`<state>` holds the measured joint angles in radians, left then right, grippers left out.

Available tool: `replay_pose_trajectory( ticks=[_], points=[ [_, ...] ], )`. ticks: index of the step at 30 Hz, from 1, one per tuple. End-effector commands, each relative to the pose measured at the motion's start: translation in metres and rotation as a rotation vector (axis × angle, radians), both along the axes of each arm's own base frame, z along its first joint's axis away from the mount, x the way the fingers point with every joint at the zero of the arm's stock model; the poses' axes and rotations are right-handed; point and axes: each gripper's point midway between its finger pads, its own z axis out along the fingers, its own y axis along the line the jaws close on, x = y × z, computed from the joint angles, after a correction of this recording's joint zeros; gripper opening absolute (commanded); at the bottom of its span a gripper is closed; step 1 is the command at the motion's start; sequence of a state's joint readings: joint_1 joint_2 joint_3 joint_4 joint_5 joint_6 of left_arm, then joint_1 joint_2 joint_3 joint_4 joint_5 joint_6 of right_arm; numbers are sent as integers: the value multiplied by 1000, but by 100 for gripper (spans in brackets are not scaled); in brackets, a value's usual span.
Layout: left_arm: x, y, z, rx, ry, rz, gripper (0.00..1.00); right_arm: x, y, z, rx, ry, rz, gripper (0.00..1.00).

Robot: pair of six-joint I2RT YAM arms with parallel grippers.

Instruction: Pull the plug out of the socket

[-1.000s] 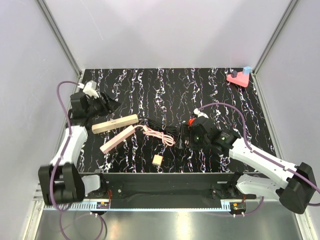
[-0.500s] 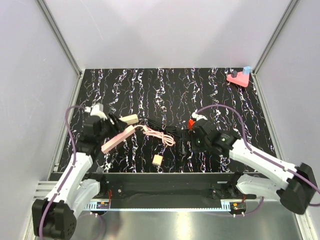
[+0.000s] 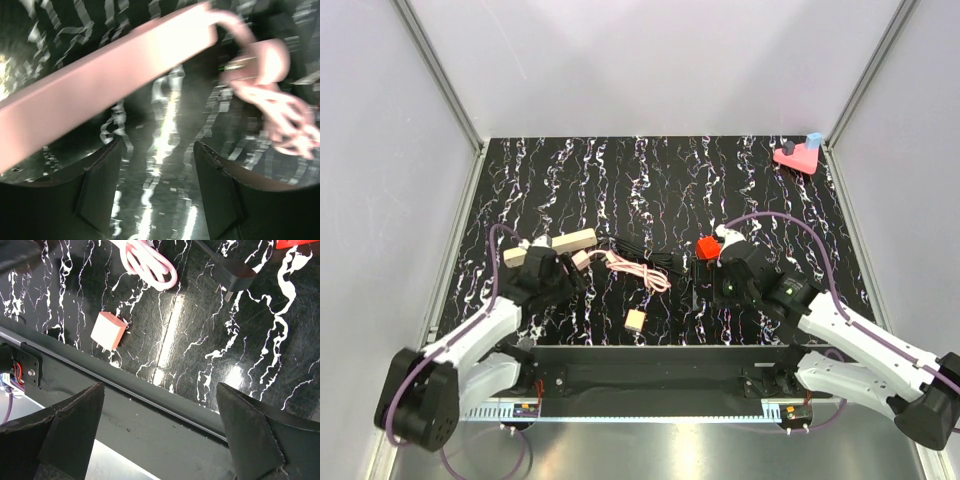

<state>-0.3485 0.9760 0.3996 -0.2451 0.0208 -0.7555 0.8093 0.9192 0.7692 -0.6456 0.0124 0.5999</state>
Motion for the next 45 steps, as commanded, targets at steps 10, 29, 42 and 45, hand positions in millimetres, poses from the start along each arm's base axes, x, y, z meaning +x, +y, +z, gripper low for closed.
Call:
replay_pose_trajectory(
  ticks=[10,29,42,45],
  points=[
    [57,24,-24,123,45,52,65,2,-2,-3,-43,41,-32,100],
    [176,63,8,70,-54,134,66,7,-12,-3,-40,49,-149,100],
    [166,34,69,-52,-241,55,68,60,-13,-23,-149,139,-337,99],
    [129,-13,73,-108,-278,-58,66,77,-22,-31,-181,166,-369,100]
  ],
)
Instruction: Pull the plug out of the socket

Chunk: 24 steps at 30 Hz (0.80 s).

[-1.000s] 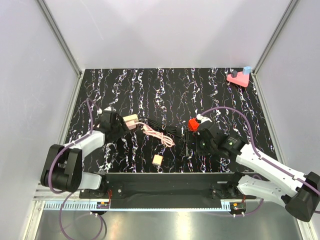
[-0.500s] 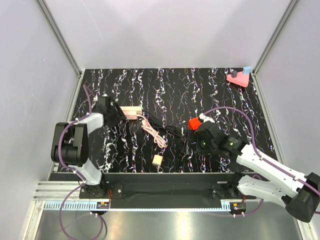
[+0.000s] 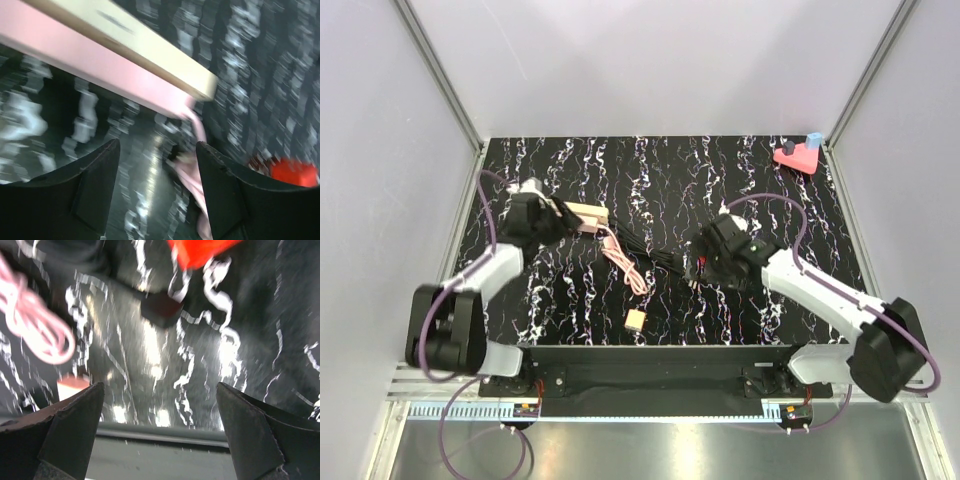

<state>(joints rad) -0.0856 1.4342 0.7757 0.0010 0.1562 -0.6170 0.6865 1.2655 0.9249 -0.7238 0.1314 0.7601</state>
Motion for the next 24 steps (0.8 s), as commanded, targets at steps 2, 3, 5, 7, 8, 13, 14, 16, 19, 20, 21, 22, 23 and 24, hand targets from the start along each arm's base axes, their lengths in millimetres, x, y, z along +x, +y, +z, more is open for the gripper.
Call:
replay_pose_trajectory(
  ticks=[2,3,5,7,8,13,14,16,19,20,21,22,23,24],
  points=[
    [-49,-72,16,-105,-121,-193,63,32,-12,5,-51,-21,-48,100],
    [-57,-75,13,-106,-126,-201,62,34,-17,-1,-83,-7,-50,100],
    [-76,-74,2,-102,-130,-211,57,40,-22,-1,-108,-14,-51,100],
    [-86,-72,2,-101,-147,-223,50,43,-27,-5,-142,-23,-31,99],
    [-95,-72,-7,-100,-134,-235,48,44,-30,-7,-166,-28,-23,99],
    [-114,-89,-16,-157,-124,-312,41,48,-27,-32,-198,4,30,98],
    [-120,-98,-18,-178,-107,-347,40,46,-24,-35,-194,16,59,98],
    [-121,-108,-26,-192,-78,-377,39,49,-19,-43,-186,23,85,97],
    [-122,-128,-31,-222,-37,-446,40,54,-15,-50,-190,13,113,97],
    [-120,-138,-26,-245,-39,-481,40,57,-15,-50,-200,3,129,97],
    [-118,-142,-27,-252,-34,-488,40,61,-14,-53,-206,-6,138,97],
    [-112,-148,-29,-260,-24,-496,40,67,-13,-51,-214,-21,141,98],
    [-109,-151,-30,-264,-17,-501,40,73,-12,-50,-222,-44,156,98],
    [-106,-153,-31,-265,-14,-502,40,77,-10,-53,-232,-43,165,98]
  ],
)
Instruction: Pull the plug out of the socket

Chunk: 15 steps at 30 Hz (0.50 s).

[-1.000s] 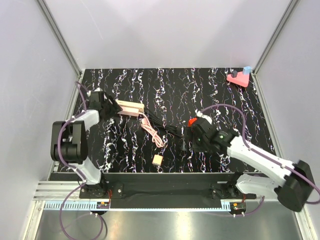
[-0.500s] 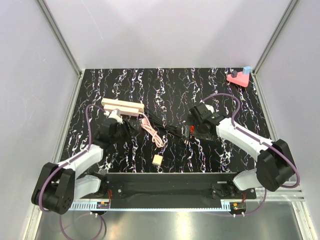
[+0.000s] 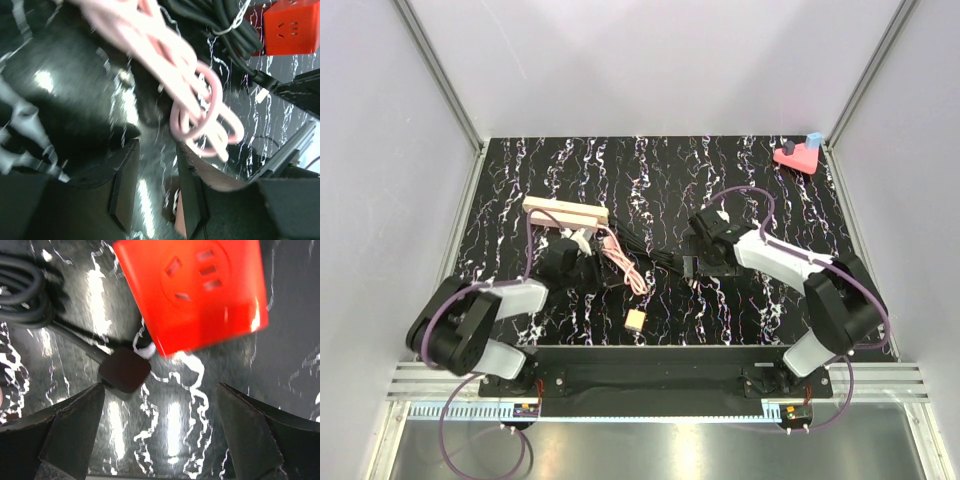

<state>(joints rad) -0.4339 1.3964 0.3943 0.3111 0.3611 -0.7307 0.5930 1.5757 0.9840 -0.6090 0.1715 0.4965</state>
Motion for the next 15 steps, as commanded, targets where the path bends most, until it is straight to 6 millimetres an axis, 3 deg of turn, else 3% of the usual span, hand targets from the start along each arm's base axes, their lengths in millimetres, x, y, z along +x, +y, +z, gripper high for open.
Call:
replay_pose_trajectory(
  ticks=[1,3,6,10,11,13,15],
  points=[
    [32,-27,29,-97,-97,-46,40,39,11,14,-5,-115,51,98],
    [42,-36,33,-117,-104,-56,41,47,14,9,-22,-112,65,99],
    [57,-43,24,-112,-84,-60,41,62,26,5,-12,-118,89,99],
    [76,-53,21,-110,-81,-64,41,91,38,6,-29,-152,105,100],
    [86,-57,28,-117,-101,-66,41,95,38,-3,-48,-135,114,100],
    [98,-63,28,-112,-106,-73,41,111,47,3,-34,-160,119,100],
    [107,-62,20,-81,-101,-71,42,123,49,-1,-38,-157,132,100]
  ],
)
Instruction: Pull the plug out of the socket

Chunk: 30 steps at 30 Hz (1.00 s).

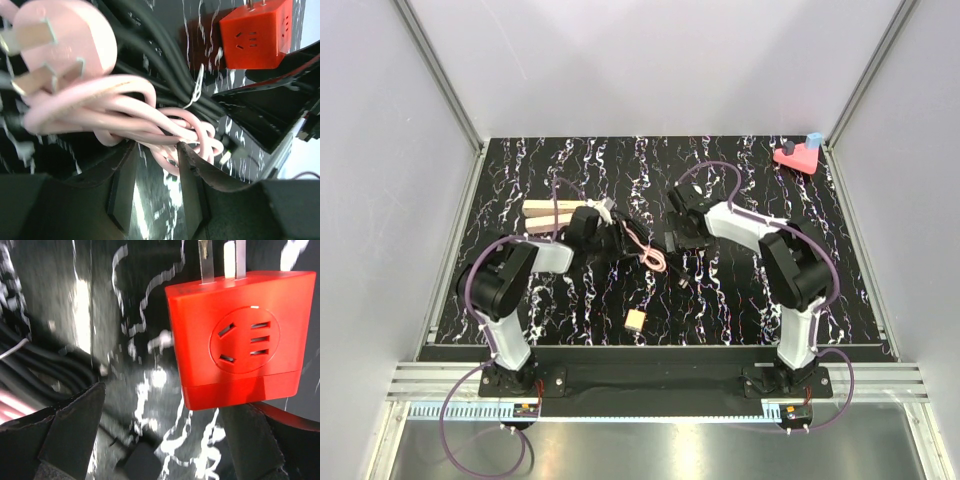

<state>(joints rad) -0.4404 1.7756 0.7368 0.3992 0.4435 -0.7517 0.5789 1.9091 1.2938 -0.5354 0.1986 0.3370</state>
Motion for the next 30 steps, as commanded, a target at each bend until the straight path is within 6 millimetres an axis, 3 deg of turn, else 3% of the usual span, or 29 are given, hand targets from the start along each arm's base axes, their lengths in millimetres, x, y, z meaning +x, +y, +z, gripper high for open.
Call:
replay_pose_trajectory(
  ticks=[1,3,6,9,11,12,13,14,15,16,17,19,20,22,23,24,26,27,28,29,30],
  points=[
    [38,-11,23,-5,-115,-7,42,49,16,26,42,-117,16,100],
    [48,-9,19,30,-132,-4,42,58,18,23,37,-119,26,100],
    [65,-4,15,85,-143,5,42,74,17,35,48,-145,18,100],
    [79,3,25,87,-169,24,43,77,14,53,82,-163,6,100],
    [79,9,32,95,-193,40,46,73,11,71,113,-179,-5,100],
    [79,9,53,82,-253,35,51,71,10,77,123,-186,-10,100],
    [69,9,53,76,-262,22,55,65,7,78,129,-180,-14,100],
    [64,8,60,66,-286,18,64,63,2,95,151,-205,-33,100],
    [60,7,79,55,-336,18,66,61,-3,100,160,-209,-47,100],
    [53,6,81,59,-349,9,67,56,-6,102,179,-201,-66,100],
    [51,6,95,60,-386,15,68,55,-18,119,208,-224,-99,100],
    [45,0,105,50,-412,-12,68,53,-28,130,265,-226,-147,100],
    [43,-4,113,35,-434,-26,68,53,-36,144,289,-255,-174,100],
    [41,-16,139,-21,-520,-70,69,57,-63,158,315,-291,-260,100],
    [41,-20,147,-36,-547,-83,69,59,-72,162,320,-303,-286,100],
    [46,-26,166,-62,-605,-92,70,64,-93,164,318,-319,-341,99],
    [50,-37,181,-68,-674,-116,70,72,-114,177,349,-372,-406,100],
    [55,-46,202,-87,-738,-122,70,74,-137,172,360,-374,-466,100],
    [60,-51,212,-90,-777,-118,70,83,-150,181,409,-425,-516,100],
    [68,-57,209,-78,-797,-127,71,88,-163,181,442,-440,-558,100],
    [75,-66,232,-107,-862,-131,71,87,-168,172,497,-419,-579,100]
  ],
)
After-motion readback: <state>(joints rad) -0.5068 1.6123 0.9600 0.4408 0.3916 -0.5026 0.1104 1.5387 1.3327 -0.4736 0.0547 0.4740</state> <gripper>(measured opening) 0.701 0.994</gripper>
